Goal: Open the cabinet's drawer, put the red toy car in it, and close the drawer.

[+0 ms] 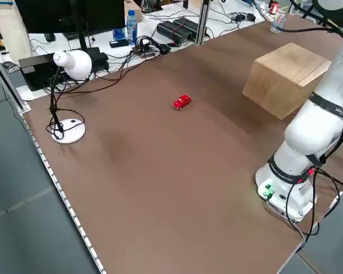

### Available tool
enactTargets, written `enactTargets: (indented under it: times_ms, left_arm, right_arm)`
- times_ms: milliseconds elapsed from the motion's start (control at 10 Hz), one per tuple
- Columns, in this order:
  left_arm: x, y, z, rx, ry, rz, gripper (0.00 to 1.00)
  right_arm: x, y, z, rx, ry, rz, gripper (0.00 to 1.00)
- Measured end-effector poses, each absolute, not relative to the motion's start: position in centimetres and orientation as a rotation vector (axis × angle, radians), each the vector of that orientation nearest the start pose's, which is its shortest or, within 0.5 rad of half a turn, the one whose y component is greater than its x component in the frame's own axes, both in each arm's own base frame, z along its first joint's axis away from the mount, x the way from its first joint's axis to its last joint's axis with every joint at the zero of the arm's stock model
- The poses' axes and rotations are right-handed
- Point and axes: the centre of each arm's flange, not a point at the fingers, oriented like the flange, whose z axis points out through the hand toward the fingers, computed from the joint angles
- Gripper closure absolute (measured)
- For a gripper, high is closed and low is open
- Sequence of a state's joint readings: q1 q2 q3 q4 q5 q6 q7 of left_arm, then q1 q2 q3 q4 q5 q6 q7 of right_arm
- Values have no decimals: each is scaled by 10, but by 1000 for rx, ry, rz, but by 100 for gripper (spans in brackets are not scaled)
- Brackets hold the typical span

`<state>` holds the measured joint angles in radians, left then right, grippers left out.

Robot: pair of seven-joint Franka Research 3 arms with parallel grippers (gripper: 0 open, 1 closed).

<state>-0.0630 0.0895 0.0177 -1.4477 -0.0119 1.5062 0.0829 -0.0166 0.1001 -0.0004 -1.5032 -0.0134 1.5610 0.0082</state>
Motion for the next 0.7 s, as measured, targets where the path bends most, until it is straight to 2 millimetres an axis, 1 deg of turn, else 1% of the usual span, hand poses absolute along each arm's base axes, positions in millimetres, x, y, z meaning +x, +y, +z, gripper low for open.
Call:
enactTargets:
  times_ms: [100, 400, 500, 600, 700]
  left_arm:
    - [576, -28, 626, -3147, 204, 49, 0]
    - [576, -28, 625, -3147, 211, 50, 0]
    - [576, -28, 625, -3147, 211, 50, 0]
    - [576, -28, 626, -3147, 211, 50, 0]
    - [576, -28, 626, -3147, 211, 50, 0]
  right_arm:
    - [583, -7, 599, -3153, 25, 65, 0]
    - [583, 24, 599, -3153, -61, 64, 0]
    - [581, 38, 599, -3153, -101, 70, 0]
    - [579, 57, 596, -3152, -154, 92, 0]
    - [576, 81, 590, -3149, -220, 120, 0]
